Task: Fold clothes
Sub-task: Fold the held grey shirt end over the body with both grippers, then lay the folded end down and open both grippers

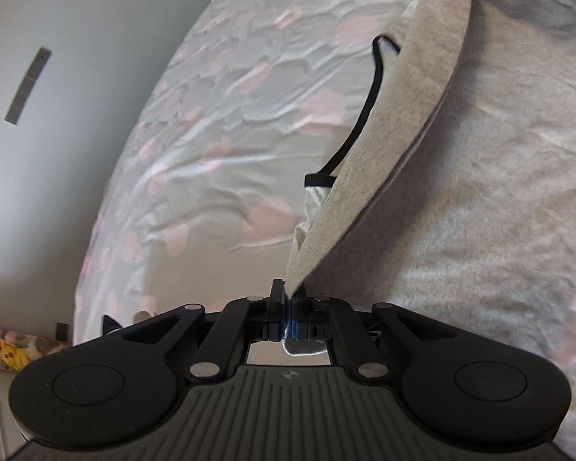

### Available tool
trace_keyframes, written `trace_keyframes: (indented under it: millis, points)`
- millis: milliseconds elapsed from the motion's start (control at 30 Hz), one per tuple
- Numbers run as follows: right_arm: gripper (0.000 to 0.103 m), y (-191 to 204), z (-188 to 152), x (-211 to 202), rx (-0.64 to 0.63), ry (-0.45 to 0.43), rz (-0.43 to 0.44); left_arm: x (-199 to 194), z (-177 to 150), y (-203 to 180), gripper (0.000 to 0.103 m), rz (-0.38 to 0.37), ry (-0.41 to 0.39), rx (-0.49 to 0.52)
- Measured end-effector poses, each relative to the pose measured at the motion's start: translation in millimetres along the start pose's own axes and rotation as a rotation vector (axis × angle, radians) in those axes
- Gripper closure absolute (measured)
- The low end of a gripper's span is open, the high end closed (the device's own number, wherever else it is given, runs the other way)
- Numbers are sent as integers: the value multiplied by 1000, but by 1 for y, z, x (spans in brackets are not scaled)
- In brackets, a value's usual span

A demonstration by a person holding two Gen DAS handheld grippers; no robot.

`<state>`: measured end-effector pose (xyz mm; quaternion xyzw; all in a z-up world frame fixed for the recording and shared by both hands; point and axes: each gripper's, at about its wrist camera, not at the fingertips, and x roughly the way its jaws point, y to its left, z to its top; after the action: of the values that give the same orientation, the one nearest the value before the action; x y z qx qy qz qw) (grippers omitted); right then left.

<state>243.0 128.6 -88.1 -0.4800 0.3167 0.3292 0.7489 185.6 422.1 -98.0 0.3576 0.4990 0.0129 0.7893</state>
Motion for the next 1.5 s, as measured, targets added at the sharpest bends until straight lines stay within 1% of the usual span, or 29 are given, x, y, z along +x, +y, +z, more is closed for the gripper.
trace_keyframes:
  millis: [67, 167, 233, 267, 300, 333, 400, 433, 467, 533, 567, 600, 667, 700, 733, 767, 833, 867, 933, 1000, 1100, 1200, 1267, 1333, 1367, 1433, 1500]
  points:
    - [93, -5, 3, 28, 22, 11, 30, 25, -1, 6, 102, -25, 14, -23]
    - [93, -7, 2, 59, 63, 22, 90, 55, -5, 8, 100, -56, 31, -44]
    - [91, -7, 0, 71, 77, 17, 110, 67, -9, 8, 94, -63, 34, -63]
    - [91, -8, 0, 73, 85, 9, 111, 72, -11, 9, 88, -61, 30, -72]
    - [85, -10, -1, 74, 94, 0, 109, 75, -13, 9, 86, -58, 24, -80]
    - [75, -13, -1, 74, 106, -7, 100, 75, -15, 10, 83, -54, 14, -88]
    - [67, -21, -3, 74, 133, -18, 86, 76, -18, 12, 79, -43, -6, -104]
    - [67, -26, -4, 75, 157, -18, 88, 76, -18, 14, 72, -32, -15, -120]
    - [67, -31, -6, 75, 181, -18, 87, 75, -19, 16, 62, -19, -23, -136]
    - [67, -37, -10, 77, 217, -13, 55, 74, -19, 22, 58, -7, -34, -176]
    - [67, -40, -11, 77, 231, -10, 32, 73, -20, 25, 57, -6, -40, -198]
    - [67, -43, -12, 76, 252, -12, 31, 72, -20, 27, 57, -3, -45, -214]
    - [67, -48, -14, 74, 293, -15, 30, 66, -20, 29, 51, 23, -62, -223]
    - [67, -50, -14, 73, 310, -17, 25, 62, -20, 31, 50, 36, -72, -234]
    - [67, -51, -14, 70, 312, -18, 5, 59, -19, 34, 48, 42, -80, -251]
    - [67, -51, -14, 68, 318, -17, -9, 57, -19, 39, 47, 31, -81, -279]
    - [67, -56, -13, 66, 350, -2, 0, 54, -18, 50, 45, 14, -76, -328]
    - [67, -59, -12, 65, 369, 5, 3, 54, -18, 54, 42, 8, -67, -347]
    - [66, -63, -12, 66, 400, 22, 12, 57, -18, 59, 41, -3, -38, -367]
    - [65, -62, -12, 67, 417, 42, 0, 62, -20, 61, 40, -18, -14, -397]
    - [63, -66, -15, 73, 464, 75, 26, 69, -25, 66, 40, -47, 3, -458]
    - [63, -68, -19, 79, 501, 86, 40, 73, -30, 68, 35, -58, 4, -492]
    - [62, -70, -22, 84, 517, 95, 44, 78, -32, 73, 31, -88, 14, -510]
    - [61, -74, -23, 87, 545, 98, 66, 83, -37, 84, 31, -147, 26, -557]
    - [60, -77, -24, 88, 562, 97, 78, 86, -40, 91, 29, -184, 30, -594]
    - [54, -86, -26, 89, 607, 86, 111, 90, -48, 106, 29, -268, 31, -698]
    - [53, -95, -29, 90, 656, 82, 143, 94, -54, 117, 29, -323, 37, -769]
